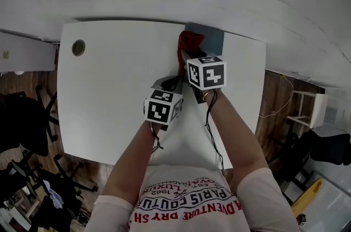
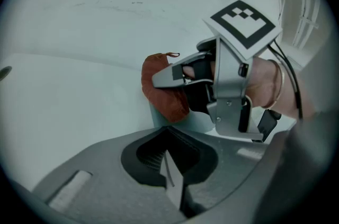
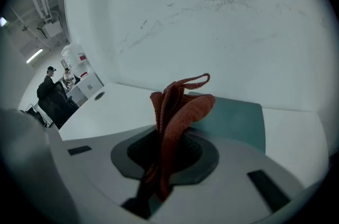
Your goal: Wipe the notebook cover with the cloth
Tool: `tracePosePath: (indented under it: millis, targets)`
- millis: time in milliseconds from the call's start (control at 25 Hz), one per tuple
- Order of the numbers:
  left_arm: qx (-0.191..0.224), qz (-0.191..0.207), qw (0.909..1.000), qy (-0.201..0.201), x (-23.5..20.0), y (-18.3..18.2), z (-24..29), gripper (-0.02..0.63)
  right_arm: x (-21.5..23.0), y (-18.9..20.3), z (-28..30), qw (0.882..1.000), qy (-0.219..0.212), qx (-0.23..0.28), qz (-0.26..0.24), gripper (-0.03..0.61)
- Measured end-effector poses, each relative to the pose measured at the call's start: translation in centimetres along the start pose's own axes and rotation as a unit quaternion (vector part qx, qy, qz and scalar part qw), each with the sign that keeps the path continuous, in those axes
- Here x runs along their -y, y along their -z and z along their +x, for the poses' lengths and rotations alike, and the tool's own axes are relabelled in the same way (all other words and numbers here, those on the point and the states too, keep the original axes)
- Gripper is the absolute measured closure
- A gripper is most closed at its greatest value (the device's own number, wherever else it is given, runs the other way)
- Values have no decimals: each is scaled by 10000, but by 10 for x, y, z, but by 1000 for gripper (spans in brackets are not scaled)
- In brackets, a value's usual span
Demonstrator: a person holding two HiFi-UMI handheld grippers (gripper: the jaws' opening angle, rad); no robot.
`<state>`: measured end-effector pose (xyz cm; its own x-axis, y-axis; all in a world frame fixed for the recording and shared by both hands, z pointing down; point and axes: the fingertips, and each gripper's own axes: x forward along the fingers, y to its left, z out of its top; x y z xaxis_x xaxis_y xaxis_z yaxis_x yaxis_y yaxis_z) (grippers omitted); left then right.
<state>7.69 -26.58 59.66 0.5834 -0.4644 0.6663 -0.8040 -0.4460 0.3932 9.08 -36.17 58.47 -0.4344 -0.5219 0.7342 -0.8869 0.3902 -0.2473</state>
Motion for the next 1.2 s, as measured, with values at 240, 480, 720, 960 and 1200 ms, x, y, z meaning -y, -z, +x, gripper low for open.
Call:
tracePosePath:
  millis: [240, 480, 720, 960, 1200]
  targets:
    - [25, 63, 10000, -25, 1, -1, 0, 604, 5, 1, 2, 9999, -29, 68, -142, 503]
    - [-7, 9, 10000, 1, 0, 0, -1, 604, 17, 7, -6, 9997, -112, 151, 179, 503]
    - [7, 51, 10000, -21, 1, 0, 0, 604, 36, 16, -18, 9992, -182, 139, 340, 502]
    - [-5, 35, 10000, -10, 0, 1, -1, 604, 52, 21, -27, 9995, -76, 106, 275, 500]
    - [-43, -44, 10000, 65, 0, 0, -1, 604, 73, 29, -40, 9990, 48, 87, 433, 500]
